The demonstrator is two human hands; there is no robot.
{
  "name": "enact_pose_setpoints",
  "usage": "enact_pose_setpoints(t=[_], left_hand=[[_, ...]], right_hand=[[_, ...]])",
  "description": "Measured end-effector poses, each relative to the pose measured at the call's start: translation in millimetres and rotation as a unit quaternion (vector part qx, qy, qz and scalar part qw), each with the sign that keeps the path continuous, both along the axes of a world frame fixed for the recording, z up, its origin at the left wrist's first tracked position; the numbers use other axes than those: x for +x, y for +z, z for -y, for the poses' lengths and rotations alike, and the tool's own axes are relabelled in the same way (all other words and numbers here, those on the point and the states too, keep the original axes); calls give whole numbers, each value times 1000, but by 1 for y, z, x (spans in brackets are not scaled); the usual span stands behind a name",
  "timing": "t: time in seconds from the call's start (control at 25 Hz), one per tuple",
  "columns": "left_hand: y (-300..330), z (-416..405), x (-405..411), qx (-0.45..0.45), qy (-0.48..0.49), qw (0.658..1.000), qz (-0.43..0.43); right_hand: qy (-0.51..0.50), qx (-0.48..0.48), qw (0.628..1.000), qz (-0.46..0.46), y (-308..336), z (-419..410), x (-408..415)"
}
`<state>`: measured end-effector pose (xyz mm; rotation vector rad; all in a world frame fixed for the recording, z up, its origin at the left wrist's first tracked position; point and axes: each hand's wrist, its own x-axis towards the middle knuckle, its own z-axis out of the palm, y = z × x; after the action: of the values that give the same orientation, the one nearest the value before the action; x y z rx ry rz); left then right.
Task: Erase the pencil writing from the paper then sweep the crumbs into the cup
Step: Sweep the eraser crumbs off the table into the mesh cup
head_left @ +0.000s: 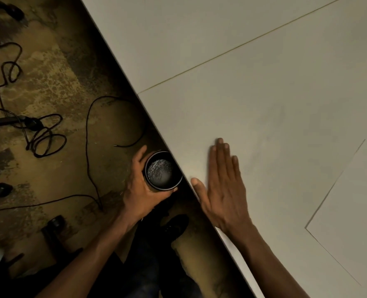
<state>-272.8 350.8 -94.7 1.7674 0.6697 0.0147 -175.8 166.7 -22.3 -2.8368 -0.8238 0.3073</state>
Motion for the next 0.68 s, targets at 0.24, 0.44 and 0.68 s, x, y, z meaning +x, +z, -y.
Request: enact_pose_setpoints(t=[0.24,0.44,0.68], left_hand=[[8,-2,0,-2,-14,1000,6],[12,-5,-1,-15,6,1000,3],[10,-6,-4,-10,-3,1000,-7]], right_hand=[[141,13,990,-15,-4,-66,-30],[94,96,991,-28,3,-57,-23],[92,52,994,-25,-2,-60,-17]])
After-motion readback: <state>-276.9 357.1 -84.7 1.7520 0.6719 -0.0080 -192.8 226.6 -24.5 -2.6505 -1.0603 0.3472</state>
